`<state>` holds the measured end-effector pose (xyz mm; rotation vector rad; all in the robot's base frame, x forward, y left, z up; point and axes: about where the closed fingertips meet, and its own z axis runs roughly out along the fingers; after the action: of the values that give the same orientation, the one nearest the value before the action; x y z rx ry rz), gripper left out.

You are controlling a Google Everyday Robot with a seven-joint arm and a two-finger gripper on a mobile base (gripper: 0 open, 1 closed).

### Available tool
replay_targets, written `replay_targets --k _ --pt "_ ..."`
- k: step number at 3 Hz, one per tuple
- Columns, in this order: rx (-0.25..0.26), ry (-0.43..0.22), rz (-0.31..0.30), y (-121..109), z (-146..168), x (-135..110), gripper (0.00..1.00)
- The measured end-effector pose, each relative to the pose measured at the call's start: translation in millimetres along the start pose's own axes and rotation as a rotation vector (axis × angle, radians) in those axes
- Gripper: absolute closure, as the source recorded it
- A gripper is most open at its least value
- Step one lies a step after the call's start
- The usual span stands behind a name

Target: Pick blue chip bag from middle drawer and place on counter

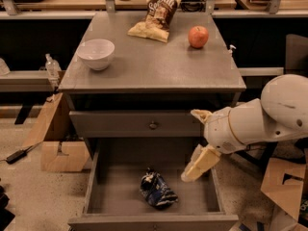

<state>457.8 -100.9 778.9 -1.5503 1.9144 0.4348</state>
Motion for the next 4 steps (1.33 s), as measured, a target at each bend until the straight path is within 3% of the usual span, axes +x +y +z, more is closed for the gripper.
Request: replay_targets --k 1,2,3,4 --pt "0.037 0.006 -0.008 -10.3 -6.0 -4.9 0.0" --pt "0.028 0.006 -0.008 -7.8 -4.4 -4.6 0.0" --pt "0.002 -0.023 0.019 0.0 27.0 4.2 0.0" --pt "0.007 -0.053 0.075 -4.7 86.0 52.1 0.0"
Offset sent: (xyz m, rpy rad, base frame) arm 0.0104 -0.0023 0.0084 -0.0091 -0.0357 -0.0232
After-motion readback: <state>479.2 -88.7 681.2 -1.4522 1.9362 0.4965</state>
